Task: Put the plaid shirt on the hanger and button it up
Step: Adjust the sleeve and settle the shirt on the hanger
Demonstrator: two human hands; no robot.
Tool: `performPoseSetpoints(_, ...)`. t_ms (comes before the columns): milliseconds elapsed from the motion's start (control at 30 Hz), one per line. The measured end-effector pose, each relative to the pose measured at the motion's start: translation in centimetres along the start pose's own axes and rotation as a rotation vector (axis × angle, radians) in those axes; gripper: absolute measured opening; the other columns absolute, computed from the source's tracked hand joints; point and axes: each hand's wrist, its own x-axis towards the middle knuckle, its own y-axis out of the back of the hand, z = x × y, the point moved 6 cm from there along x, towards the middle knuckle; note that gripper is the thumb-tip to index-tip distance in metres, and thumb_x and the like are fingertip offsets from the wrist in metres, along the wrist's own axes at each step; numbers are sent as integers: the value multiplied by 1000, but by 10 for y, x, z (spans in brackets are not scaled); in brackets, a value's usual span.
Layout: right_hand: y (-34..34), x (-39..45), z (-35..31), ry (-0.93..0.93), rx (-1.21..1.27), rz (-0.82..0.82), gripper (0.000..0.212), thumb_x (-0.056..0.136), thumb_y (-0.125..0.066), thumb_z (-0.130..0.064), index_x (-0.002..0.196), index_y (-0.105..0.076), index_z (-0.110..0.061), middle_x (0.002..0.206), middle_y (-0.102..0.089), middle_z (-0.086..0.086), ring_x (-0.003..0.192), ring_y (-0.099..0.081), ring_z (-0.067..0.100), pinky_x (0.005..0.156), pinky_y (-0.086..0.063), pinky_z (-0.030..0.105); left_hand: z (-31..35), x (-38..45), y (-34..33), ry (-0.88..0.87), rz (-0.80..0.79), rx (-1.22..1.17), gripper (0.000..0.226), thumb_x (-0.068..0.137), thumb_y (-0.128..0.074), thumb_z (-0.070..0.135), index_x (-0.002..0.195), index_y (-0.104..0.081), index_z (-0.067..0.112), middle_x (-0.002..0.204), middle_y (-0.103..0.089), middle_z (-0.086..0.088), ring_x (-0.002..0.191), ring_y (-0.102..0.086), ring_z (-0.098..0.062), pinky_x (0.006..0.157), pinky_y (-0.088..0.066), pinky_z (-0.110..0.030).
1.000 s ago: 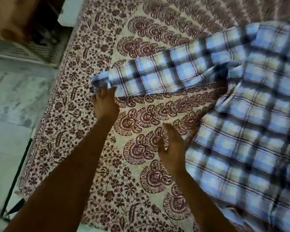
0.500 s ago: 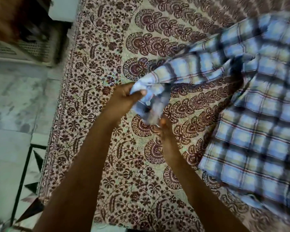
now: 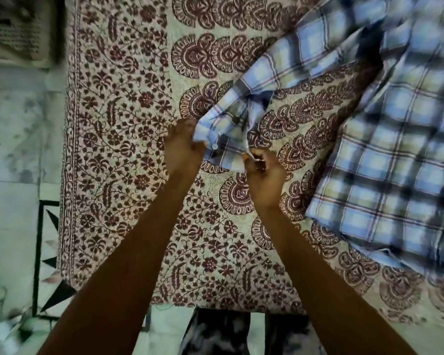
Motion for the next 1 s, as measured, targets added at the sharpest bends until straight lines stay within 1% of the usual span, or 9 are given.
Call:
performPoseSetpoints(100,-12,-4,-7,158,-130,-124,18,86,-60,-8,101,-68,-2,95,-69,15,75,-64,22,69,-51,24,3,-14,-10,-131,-20,60,19,76,-56,9,94,-63,8,98,-62,-17,82,-59,-27,69,-49,-33)
performPoseSetpoints(167,-17,-5,-7,157,-140,-143,19,86,-60,-5,103,-68,-3,96,-69,16,77,-64,22,73,-51,24,3,-21,-22,-152,-93,82,19,79,-61,9,97,-66,9,95,-67,-16,84,-64,-30,73,-53,-38)
performPoseSetpoints(300,-23,0,-5,-55,35,-141,16,85,-61,-3,99,-69,-2,91,-70,8,78,-61,15,69,-48,19,5,-18,-25,-95,-35,42,17,84,-60,16,99,-67,9,96,-70,-14,85,-66,-30,72,-51,-33)
performPoseSetpoints(367,-27,2,-3,-147,161,-160,9,86,-61,-5,87,-70,-7,77,-68,-4,70,-58,11,67,-47,23,7,-16,-26,-54,-16,74,15,85,-60,17,96,-66,8,96,-69,-14,84,-64,-29,67,-45,-30)
performPoseSetpoints(433,-28,4,-1,-224,240,-163,20,87,-61,-8,70,-63,-19,58,-62,-17,56,-50,2,59,-41,24,9,-15,-28,-43,-21,140,13,86,-60,18,93,-65,8,96,-68,-14,84,-64,-30,66,-47,-31)
performPoseSetpoints(500,-28,3,0,-292,295,-162,27,88,-60,-9,64,-55,-19,51,-55,-14,53,-43,3,55,-36,23,9,-11,-31,-41,-63,177,13,86,-60,20,91,-65,8,96,-69,-14,84,-65,-30,68,-53,-35)
performPoseSetpoints(633,-30,3,-4,-283,291,-185,27,91,-57,-13,65,-51,-19,61,-52,-4,57,-43,5,58,-36,21,13,-5,-23,-74,-101,111,16,85,-62,22,88,-67,7,89,-72,-14,79,-67,-29,70,-53,-36)
performPoseSetpoints(767,-32,1,-5,-259,347,-209,23,89,-59,-7,69,-57,-19,67,-58,0,66,-49,13,65,-40,26,30,-19,-15,-177,-53,-48,10,84,-63,13,86,-68,5,81,-72,-9,66,-60,-12,65,-47,-22)
performPoseSetpoints(1000,-24,1,-7,-281,390,-191,22,86,-62,-5,68,-65,-18,59,-63,-11,61,-54,11,63,-46,26,29,-34,-15,-242,-22,-180,10,80,-66,14,85,-70,6,78,-73,-6,67,-66,-11,66,-55,-25)
